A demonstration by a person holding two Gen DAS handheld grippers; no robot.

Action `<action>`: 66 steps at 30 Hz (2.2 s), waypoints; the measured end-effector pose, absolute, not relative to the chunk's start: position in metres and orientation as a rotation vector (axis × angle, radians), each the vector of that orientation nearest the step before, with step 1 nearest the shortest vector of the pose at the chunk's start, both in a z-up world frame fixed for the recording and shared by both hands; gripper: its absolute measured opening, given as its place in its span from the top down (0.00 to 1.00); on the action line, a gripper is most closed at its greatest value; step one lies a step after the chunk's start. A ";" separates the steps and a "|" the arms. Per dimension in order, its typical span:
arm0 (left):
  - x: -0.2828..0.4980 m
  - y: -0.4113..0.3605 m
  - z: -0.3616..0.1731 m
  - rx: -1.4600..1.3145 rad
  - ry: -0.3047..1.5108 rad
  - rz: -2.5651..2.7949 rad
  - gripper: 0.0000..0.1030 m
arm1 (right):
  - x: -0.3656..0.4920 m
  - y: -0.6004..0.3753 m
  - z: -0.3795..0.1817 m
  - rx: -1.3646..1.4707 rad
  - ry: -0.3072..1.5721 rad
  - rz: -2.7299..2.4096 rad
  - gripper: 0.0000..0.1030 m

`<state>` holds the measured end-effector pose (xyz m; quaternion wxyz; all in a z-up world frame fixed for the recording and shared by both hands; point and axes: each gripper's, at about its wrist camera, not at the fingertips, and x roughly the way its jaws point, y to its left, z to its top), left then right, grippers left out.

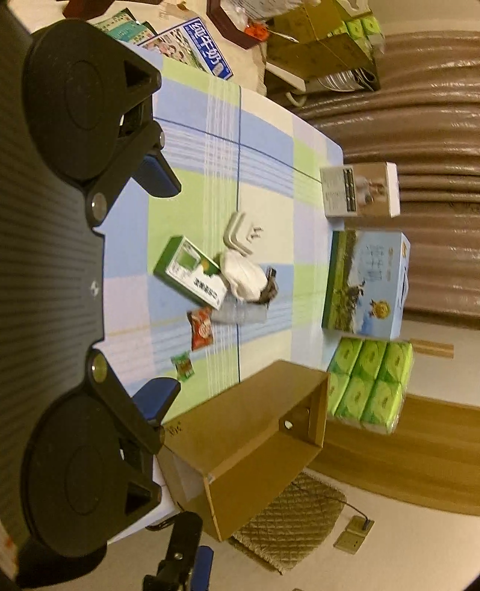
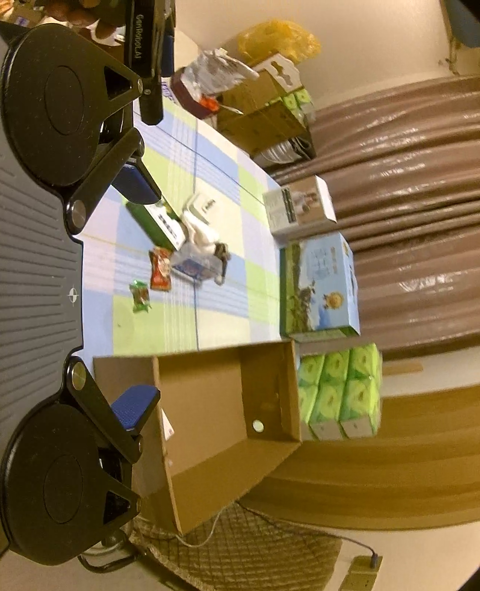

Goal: Organize objects
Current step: 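Withdraw both open tools from the cardboard box back over the table, then grasp the green mouth-spray box with the left tool while the right tool grasps the green-wrapped candy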

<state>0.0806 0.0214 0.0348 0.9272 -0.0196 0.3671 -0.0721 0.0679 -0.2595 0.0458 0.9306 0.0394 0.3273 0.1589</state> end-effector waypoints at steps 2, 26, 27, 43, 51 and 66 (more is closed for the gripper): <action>0.081 0.026 0.032 -0.044 0.760 -0.142 0.01 | 0.068 -0.253 0.041 0.071 0.674 0.335 0.02; 0.116 0.047 -0.011 -0.017 0.835 -0.145 0.01 | 0.095 -0.216 -0.007 0.032 0.726 0.338 0.18; 0.117 0.048 -0.013 -0.015 0.836 -0.145 0.01 | 0.098 -0.214 -0.009 0.032 0.729 0.338 0.19; 0.178 0.057 -0.064 0.015 0.880 -0.168 0.01 | 0.164 -0.187 -0.085 -0.016 0.791 0.287 0.41; 0.208 0.047 -0.095 0.048 0.894 -0.223 0.01 | 0.200 -0.182 -0.126 -0.066 0.815 0.252 0.42; 0.235 0.024 -0.120 0.127 0.859 -0.352 0.02 | 0.217 -0.179 -0.142 -0.109 0.830 0.230 0.75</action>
